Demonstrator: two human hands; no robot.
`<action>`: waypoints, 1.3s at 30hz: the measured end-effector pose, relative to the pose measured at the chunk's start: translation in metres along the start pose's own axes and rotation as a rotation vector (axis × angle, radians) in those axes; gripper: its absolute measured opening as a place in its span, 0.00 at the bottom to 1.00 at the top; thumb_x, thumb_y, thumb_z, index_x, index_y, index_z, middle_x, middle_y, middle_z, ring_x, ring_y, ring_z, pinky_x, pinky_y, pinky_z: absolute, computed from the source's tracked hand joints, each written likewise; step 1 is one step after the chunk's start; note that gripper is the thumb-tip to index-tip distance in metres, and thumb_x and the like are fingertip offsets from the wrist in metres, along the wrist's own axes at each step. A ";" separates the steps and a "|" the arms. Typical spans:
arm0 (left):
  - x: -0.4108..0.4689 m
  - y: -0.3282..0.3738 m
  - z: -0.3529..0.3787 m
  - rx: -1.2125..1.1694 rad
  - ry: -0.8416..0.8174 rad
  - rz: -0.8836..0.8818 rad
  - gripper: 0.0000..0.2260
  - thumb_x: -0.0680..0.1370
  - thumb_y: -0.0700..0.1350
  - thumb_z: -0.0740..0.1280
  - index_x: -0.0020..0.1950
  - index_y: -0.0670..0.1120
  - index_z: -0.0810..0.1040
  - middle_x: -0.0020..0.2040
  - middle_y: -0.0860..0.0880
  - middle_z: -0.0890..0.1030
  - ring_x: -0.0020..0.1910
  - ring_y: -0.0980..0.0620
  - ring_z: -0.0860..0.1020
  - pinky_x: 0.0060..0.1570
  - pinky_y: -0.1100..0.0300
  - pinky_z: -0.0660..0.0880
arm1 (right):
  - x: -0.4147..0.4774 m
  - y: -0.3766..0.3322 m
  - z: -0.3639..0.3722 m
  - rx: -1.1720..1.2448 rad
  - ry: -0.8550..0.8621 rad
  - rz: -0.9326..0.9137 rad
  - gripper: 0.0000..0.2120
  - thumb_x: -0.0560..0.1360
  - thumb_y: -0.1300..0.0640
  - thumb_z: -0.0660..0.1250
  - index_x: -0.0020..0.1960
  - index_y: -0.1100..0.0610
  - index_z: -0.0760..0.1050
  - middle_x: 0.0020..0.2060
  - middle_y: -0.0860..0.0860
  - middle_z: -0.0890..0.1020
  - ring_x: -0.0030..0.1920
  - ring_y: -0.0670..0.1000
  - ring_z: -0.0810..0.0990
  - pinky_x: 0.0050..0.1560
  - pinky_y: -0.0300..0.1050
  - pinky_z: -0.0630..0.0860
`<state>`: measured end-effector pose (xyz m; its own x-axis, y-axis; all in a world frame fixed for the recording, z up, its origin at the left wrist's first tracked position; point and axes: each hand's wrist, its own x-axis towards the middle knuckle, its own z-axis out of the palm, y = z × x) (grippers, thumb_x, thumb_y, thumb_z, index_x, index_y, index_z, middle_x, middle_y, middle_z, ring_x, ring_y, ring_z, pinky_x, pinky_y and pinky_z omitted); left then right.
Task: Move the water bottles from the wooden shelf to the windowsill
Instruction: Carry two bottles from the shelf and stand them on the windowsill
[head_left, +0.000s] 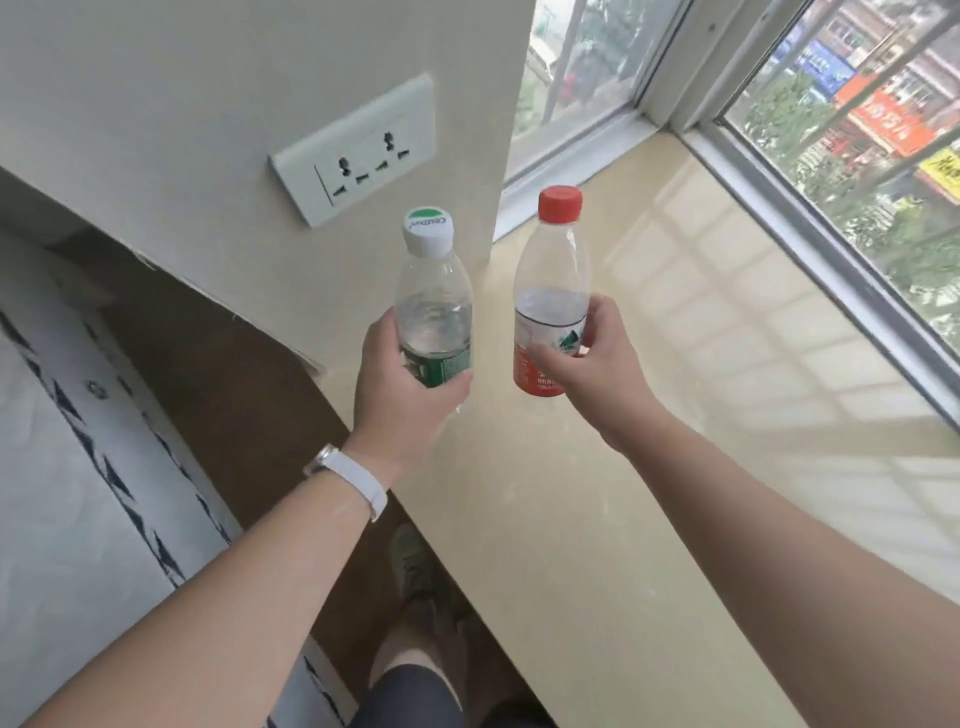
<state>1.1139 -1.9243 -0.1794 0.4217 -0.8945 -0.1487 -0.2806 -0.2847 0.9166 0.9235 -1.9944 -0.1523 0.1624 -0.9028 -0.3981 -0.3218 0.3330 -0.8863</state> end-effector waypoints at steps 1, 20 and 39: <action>0.007 -0.010 0.008 0.015 0.020 0.000 0.32 0.67 0.45 0.78 0.68 0.54 0.70 0.63 0.52 0.74 0.63 0.53 0.75 0.64 0.48 0.75 | 0.008 0.005 0.002 -0.001 -0.006 -0.001 0.21 0.73 0.60 0.73 0.61 0.51 0.67 0.33 0.32 0.80 0.33 0.37 0.77 0.41 0.37 0.75; 0.095 -0.101 0.104 0.033 0.427 0.066 0.34 0.66 0.44 0.81 0.66 0.42 0.70 0.58 0.51 0.70 0.58 0.50 0.74 0.55 0.64 0.71 | 0.142 0.068 0.046 -0.049 0.000 -0.173 0.25 0.70 0.52 0.76 0.63 0.48 0.69 0.51 0.39 0.79 0.48 0.32 0.79 0.52 0.41 0.81; 0.094 -0.140 0.105 0.065 0.398 0.190 0.33 0.72 0.38 0.75 0.73 0.42 0.64 0.65 0.46 0.73 0.63 0.44 0.77 0.58 0.40 0.77 | 0.177 0.098 0.052 -0.194 -0.120 -0.232 0.26 0.72 0.54 0.74 0.62 0.38 0.64 0.54 0.30 0.74 0.57 0.27 0.70 0.55 0.28 0.70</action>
<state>1.1024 -2.0042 -0.3606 0.6529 -0.7342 0.1861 -0.4333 -0.1606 0.8868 0.9691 -2.1078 -0.3219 0.3574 -0.9062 -0.2261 -0.4331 0.0537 -0.8998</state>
